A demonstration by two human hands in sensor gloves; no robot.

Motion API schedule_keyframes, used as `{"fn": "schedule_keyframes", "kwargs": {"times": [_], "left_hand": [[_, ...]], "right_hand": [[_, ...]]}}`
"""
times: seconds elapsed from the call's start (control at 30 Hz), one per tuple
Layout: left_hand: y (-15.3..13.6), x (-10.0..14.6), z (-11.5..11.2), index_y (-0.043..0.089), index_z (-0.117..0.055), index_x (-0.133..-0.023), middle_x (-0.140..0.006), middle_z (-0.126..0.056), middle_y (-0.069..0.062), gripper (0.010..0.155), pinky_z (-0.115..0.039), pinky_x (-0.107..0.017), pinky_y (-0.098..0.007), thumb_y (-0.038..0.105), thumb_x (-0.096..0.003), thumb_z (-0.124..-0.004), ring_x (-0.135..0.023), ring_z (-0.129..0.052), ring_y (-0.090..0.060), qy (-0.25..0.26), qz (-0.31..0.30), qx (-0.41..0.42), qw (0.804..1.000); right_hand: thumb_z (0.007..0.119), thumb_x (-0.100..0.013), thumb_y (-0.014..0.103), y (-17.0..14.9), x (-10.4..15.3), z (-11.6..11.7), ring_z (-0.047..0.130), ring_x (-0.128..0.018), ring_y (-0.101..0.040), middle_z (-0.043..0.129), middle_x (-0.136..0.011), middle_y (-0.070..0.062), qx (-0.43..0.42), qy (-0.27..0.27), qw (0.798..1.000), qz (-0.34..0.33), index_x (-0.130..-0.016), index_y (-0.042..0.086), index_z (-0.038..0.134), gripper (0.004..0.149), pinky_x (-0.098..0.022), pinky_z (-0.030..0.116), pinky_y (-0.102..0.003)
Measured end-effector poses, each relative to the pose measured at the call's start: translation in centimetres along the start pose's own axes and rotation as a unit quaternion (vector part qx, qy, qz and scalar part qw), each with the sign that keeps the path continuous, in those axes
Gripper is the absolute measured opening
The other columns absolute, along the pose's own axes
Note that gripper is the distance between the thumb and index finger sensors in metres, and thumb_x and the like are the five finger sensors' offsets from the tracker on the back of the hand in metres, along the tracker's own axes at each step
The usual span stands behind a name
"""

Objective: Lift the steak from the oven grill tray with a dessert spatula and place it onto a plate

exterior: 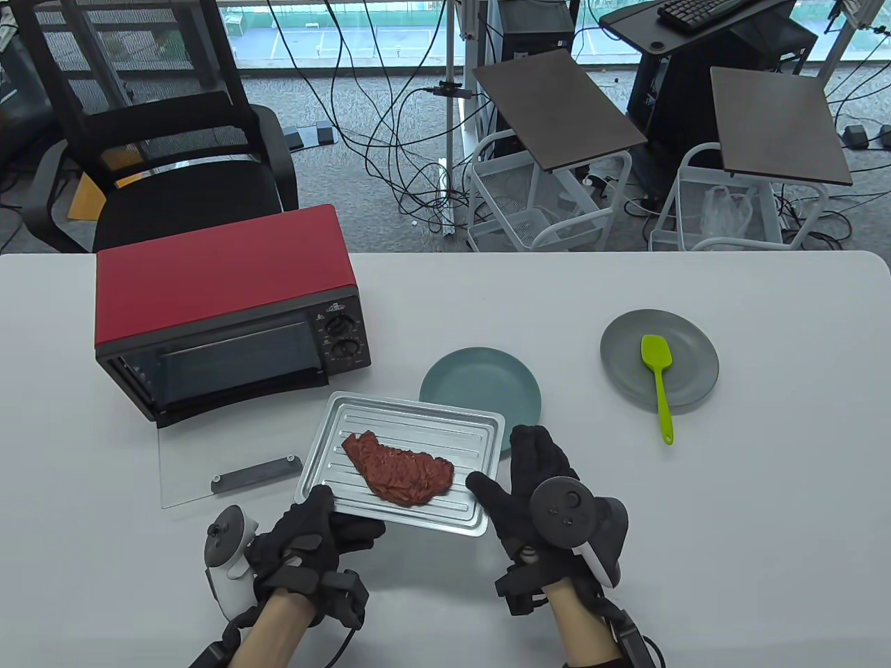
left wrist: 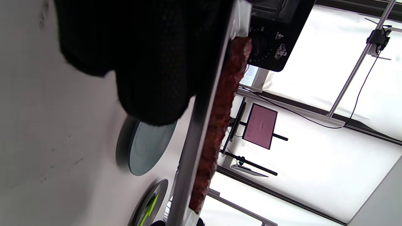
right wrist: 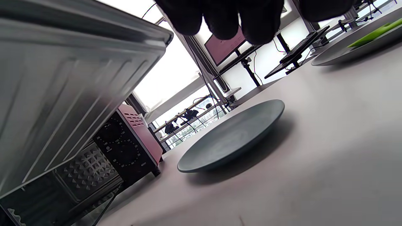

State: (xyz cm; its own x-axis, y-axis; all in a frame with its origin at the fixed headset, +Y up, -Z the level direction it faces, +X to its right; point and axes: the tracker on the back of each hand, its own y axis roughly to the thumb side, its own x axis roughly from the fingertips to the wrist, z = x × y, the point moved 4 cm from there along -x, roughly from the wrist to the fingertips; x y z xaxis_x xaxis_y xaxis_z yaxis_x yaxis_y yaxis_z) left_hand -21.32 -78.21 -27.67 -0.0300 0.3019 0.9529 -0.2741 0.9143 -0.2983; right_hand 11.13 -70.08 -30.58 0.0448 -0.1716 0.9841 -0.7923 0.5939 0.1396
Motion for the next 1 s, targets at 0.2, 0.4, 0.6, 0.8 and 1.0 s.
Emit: {"fn": "schedule_keyframes", "kwargs": {"times": [0.2,0.4,0.6,0.8,1.0], "left_hand": [[0.2,0.0,-0.3,0.009,-0.059,-0.084,-0.070,-0.096,0.000,0.047,-0.091,-0.045,-0.040,0.046,-0.0551,-0.064,-0.053,-0.113,-0.014,-0.010,-0.010,-0.005,1.000],[-0.1,0.1,-0.2,0.009,-0.059,-0.084,-0.071,-0.095,-0.001,0.047,-0.091,-0.045,-0.040,0.046,-0.0548,-0.064,-0.053,-0.112,-0.015,-0.006,-0.005,-0.008,1.000],[-0.6,-0.2,-0.5,0.010,-0.058,-0.085,-0.072,-0.095,-0.001,0.047,-0.090,-0.046,-0.041,0.046,-0.0550,-0.064,-0.054,-0.112,-0.017,-0.015,0.010,-0.005,1.000],[-0.3,-0.3,-0.8,0.011,-0.058,-0.086,-0.073,-0.095,-0.001,0.047,-0.089,-0.046,-0.041,0.046,-0.0550,-0.065,-0.055,-0.112,-0.017,-0.024,0.000,-0.025,0.999],[-0.4,-0.7,-0.8,0.013,-0.064,-0.088,-0.074,-0.097,-0.003,0.050,-0.086,-0.047,-0.047,0.050,-0.0544,-0.070,-0.054,-0.111,-0.024,-0.032,0.002,-0.042,0.999]], "right_hand": [[0.070,-0.053,0.062,-0.4,-0.2,0.4,0.073,-0.088,-0.050,0.070,-0.103,-0.023,-0.065,0.019,0.998,0.011,-0.106,0.016,0.057,0.071,-0.063,0.059,-0.072],[0.076,-0.055,0.050,-0.4,-0.4,0.8,0.090,-0.069,-0.040,0.086,-0.087,-0.018,-0.076,0.021,0.997,0.013,-0.101,0.015,0.063,0.060,-0.061,0.067,-0.065],[0.081,-0.053,0.040,-0.9,-0.5,0.8,0.100,-0.045,-0.024,0.096,-0.065,-0.004,-0.123,0.026,0.991,0.035,-0.094,0.010,0.070,0.051,-0.054,0.078,-0.055],[0.086,-0.053,0.026,-2.2,-0.9,1.2,0.103,-0.030,-0.017,0.099,-0.051,0.003,-0.219,0.055,0.971,0.077,-0.088,0.005,0.073,0.043,-0.045,0.086,-0.046],[0.087,-0.052,0.022,-2.7,-0.9,0.2,0.103,-0.024,-0.017,0.100,-0.046,0.002,-0.224,0.027,0.971,0.083,-0.084,0.003,0.076,0.039,-0.042,0.088,-0.044]]}}
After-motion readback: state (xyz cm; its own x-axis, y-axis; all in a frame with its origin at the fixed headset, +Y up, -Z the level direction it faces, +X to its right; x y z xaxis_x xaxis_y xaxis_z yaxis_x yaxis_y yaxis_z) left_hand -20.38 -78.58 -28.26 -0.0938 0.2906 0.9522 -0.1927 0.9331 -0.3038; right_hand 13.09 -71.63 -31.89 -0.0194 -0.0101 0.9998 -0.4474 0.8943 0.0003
